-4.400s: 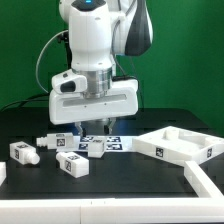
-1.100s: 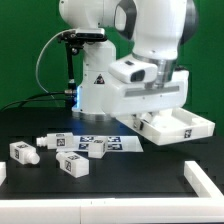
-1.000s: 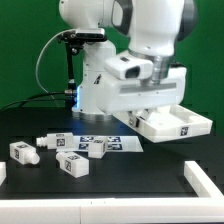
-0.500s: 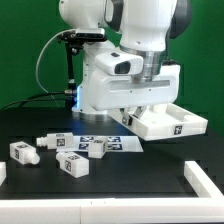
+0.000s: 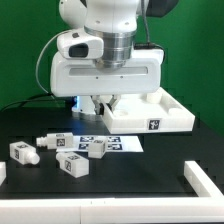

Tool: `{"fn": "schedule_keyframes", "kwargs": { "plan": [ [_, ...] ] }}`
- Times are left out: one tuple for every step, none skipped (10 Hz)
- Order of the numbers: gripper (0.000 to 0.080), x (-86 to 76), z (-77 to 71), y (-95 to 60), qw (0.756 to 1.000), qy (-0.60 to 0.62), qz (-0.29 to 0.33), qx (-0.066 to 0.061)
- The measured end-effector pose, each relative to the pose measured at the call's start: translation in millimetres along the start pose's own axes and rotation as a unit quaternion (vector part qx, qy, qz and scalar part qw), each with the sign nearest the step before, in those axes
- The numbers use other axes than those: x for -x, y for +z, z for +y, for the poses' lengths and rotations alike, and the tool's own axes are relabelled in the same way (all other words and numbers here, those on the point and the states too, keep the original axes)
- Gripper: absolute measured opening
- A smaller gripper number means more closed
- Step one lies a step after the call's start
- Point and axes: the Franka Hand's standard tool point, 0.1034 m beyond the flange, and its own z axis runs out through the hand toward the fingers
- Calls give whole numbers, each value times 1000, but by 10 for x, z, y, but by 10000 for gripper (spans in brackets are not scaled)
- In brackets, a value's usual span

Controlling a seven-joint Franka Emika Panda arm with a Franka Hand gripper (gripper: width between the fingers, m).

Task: Assemble one leg

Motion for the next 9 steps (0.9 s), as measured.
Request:
{"fn": "schedule_keyframes", "kwargs": {
  "plan": [
    [54,1,8,8,1000,1,-1,0],
    [54,-8,46,40,1000,11,-8,-3],
    [54,-90,193,88,999,35,-25,-4],
    [54,-259,321,55,996,81,-34,-1],
    [54,-412,411,23,992,119,-35,-2],
    [54,-469,482,18,991,130,-42,-6],
    [54,-479,473,48,991,126,-34,-4],
    [54,-469,461,62,991,126,-36,-5],
    [54,-468,463,72,991,126,-37,-5]
  ]
}}
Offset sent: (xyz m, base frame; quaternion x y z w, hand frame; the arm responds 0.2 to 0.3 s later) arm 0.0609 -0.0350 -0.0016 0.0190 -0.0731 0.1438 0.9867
